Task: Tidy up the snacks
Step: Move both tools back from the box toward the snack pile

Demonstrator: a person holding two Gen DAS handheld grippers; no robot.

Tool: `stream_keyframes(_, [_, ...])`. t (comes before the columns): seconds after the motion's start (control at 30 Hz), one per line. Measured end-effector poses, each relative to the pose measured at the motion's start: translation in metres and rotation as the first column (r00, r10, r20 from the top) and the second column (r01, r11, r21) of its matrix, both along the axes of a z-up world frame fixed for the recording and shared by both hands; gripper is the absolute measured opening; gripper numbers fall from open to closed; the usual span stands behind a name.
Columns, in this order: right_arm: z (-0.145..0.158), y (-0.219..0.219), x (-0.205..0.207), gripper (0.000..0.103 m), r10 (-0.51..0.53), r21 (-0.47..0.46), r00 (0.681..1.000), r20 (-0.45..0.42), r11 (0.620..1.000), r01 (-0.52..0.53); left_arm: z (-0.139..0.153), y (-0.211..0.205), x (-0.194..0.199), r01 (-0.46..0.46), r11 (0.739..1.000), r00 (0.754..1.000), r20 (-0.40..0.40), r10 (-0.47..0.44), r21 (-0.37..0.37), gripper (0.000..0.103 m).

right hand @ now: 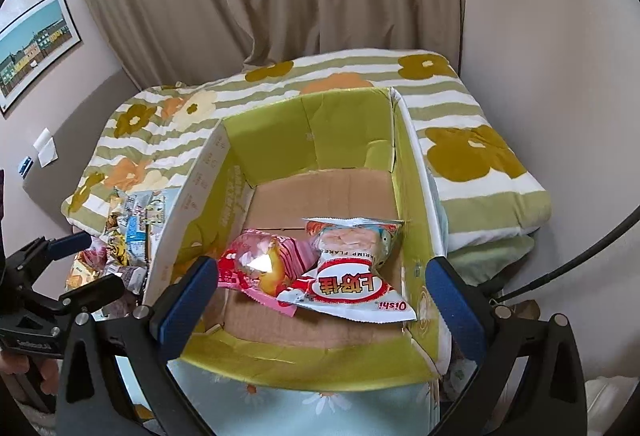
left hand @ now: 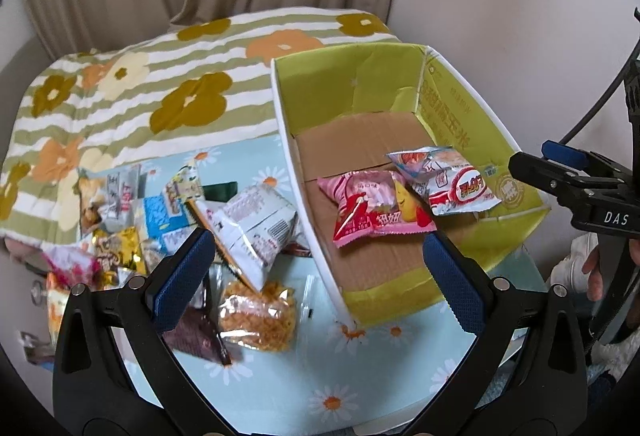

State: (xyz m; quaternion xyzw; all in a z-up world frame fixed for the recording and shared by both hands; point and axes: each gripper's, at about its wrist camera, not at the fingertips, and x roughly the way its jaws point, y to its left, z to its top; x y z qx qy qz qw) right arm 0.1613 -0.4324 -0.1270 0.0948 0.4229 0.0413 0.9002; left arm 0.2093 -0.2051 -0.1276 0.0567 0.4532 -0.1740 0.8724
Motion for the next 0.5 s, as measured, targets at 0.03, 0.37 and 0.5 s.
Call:
stream_keyframes(0.03, [0.004,0.001,-0.002,0.103,0.007,0.004,1.000,0.014,1.000,-0.007,0.003,0.001,-0.003,-0.008,1.000,1.000,0.009,0.008,-0.002,0.103])
stream_keyframes(0.37, [0.042,0.033,-0.015,0.103,0.153,-0.026,0.979,0.132,0.988,-0.151,0.026,0.039,-0.048,-0.144,0.990,0.986,0.086,0.143,0.006,0.103])
stream_keyframes(0.5, [0.047,0.057,-0.015,0.103,0.219,-0.034,0.963,0.156,0.976,-0.216,0.029,0.067,-0.061,-0.216,0.976,0.972,0.103,0.213,0.019,0.103])
